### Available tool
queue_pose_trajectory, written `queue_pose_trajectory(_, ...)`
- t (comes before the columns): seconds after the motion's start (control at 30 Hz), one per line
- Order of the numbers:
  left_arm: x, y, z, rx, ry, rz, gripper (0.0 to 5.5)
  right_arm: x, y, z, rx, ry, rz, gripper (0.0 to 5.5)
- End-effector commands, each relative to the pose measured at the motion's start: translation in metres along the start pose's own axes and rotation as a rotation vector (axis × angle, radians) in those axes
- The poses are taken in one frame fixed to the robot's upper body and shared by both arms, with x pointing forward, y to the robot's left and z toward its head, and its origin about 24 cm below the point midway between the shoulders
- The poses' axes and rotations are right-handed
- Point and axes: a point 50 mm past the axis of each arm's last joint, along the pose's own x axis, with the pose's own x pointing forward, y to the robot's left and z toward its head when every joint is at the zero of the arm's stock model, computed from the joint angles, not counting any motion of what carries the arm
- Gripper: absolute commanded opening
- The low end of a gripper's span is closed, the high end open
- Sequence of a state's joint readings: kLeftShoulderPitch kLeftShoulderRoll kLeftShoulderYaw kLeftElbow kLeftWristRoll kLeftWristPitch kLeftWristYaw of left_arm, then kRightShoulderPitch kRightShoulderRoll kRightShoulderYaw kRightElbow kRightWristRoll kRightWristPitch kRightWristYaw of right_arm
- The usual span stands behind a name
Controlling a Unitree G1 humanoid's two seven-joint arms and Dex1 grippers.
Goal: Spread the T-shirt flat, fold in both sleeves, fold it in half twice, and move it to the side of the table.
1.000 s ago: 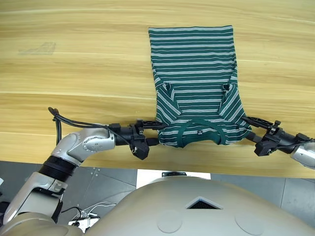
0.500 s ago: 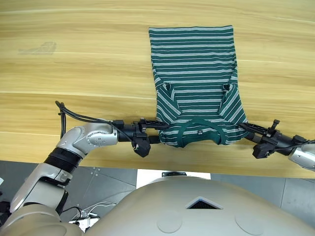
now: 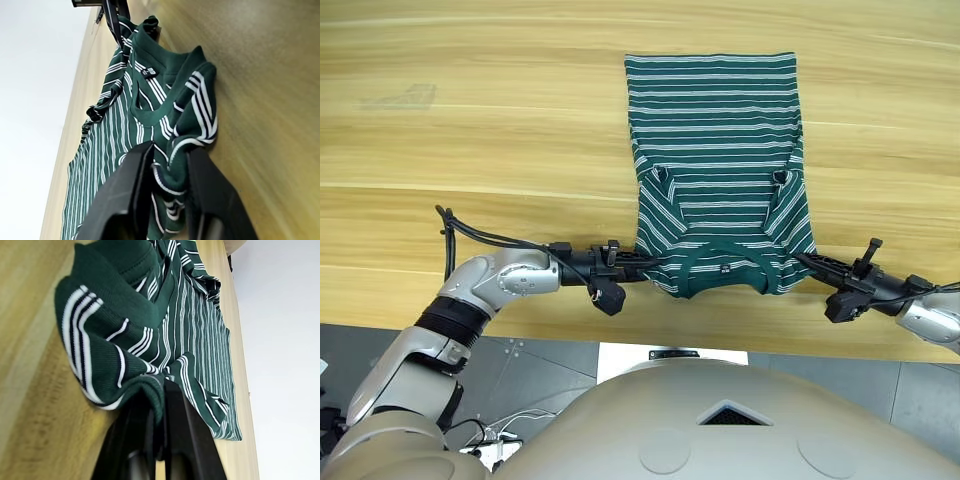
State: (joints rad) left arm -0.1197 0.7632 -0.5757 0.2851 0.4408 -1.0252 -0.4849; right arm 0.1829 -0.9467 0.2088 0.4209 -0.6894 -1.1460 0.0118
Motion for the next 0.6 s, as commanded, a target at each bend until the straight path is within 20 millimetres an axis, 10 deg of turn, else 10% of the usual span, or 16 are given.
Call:
queue_pose_trajectory(0.03, -0.008, -0.043, -0.016, -0.104, 0.155, -0.194, 0.52, 0.004, -0.001, -0.002, -0.010, 0.007, -0.001, 0.00)
queue_pose_trajectory(0.6, -0.029, -0.030, -0.020, -0.151, 0.229, -0.039, 0.09, 0.018, -0.030, -0.008, -0.043, -0.043, -0.076, 0.00)
